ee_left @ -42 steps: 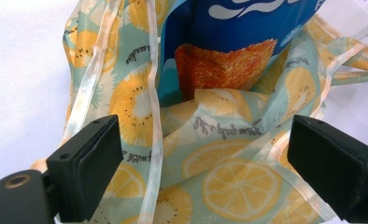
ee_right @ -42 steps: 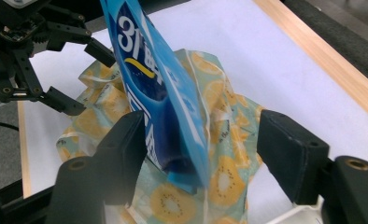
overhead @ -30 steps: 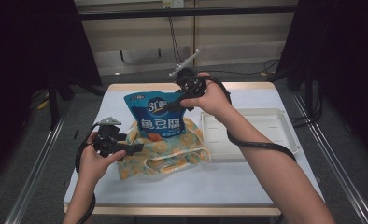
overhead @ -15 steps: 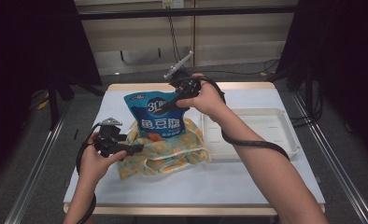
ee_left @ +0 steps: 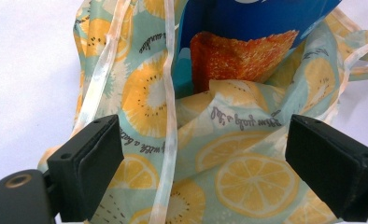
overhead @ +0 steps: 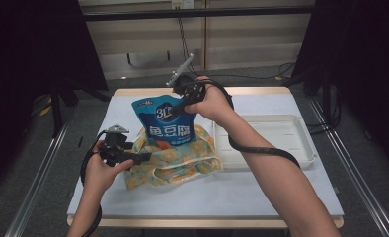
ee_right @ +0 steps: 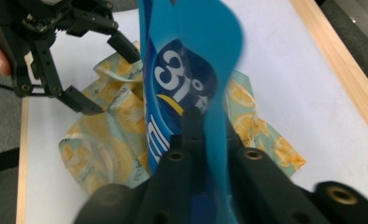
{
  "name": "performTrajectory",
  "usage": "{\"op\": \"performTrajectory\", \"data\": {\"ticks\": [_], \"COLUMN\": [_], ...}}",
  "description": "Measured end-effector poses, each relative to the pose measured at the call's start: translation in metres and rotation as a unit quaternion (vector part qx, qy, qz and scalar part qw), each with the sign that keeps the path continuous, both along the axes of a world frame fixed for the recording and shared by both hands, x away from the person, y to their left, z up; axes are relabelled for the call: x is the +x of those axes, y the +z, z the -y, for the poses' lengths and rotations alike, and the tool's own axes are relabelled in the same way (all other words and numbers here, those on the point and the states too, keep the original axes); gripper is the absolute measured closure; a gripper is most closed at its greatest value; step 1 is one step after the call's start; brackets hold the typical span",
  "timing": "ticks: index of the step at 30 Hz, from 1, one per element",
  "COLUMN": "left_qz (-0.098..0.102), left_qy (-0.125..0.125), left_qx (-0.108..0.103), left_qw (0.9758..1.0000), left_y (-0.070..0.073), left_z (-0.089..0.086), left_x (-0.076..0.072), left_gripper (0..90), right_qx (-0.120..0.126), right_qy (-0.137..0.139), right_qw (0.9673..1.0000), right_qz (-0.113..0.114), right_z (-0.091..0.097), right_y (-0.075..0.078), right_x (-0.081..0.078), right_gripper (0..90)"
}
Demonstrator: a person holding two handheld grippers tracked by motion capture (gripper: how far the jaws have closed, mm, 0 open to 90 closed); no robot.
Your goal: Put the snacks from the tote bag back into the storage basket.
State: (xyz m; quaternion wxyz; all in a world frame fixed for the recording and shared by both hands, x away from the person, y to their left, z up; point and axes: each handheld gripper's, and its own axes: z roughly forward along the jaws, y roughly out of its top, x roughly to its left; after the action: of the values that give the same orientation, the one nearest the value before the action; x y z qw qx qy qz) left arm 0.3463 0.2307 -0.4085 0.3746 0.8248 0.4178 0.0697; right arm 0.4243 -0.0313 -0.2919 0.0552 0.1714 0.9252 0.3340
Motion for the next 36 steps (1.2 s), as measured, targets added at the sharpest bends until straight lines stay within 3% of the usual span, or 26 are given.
{"op": "performTrajectory", "data": {"ticks": [4, 8, 18, 36], "left_qz": [0.002, 0.000, 0.002, 0.001], "left_qy": [-0.002, -0.004, -0.008, -0.003], "left_qx": [0.002, 0.002, 0.008, -0.004], "left_qw": [1.0000, 1.0000, 0.9999, 1.0000], "left_y": [0.001, 0.001, 0.002, 0.000], "left_z": [-0.001, -0.001, -0.002, 0.000], "left_x": [0.000, 0.000, 0.000, -0.002], "left_gripper": [11.1, 11.1, 11.2, 11.3], "right_qx": [-0.011, -0.002, 0.015, 0.029], "right_qy": [0.012, 0.006, 0.008, -0.002], "right_qw": [0.9999, 1.0000, 0.9999, 0.9996], "right_qz": [0.004, -0.007, 0.002, 0.001], "right_z": [-0.003, -0.002, 0.007, 0.017], "right_y": [0.002, 0.002, 0.012, 0.069], "right_x": [0.000, 0.000, -0.001, -0.012], "right_gripper": [90.0, 90.0, 90.0, 90.0]}}
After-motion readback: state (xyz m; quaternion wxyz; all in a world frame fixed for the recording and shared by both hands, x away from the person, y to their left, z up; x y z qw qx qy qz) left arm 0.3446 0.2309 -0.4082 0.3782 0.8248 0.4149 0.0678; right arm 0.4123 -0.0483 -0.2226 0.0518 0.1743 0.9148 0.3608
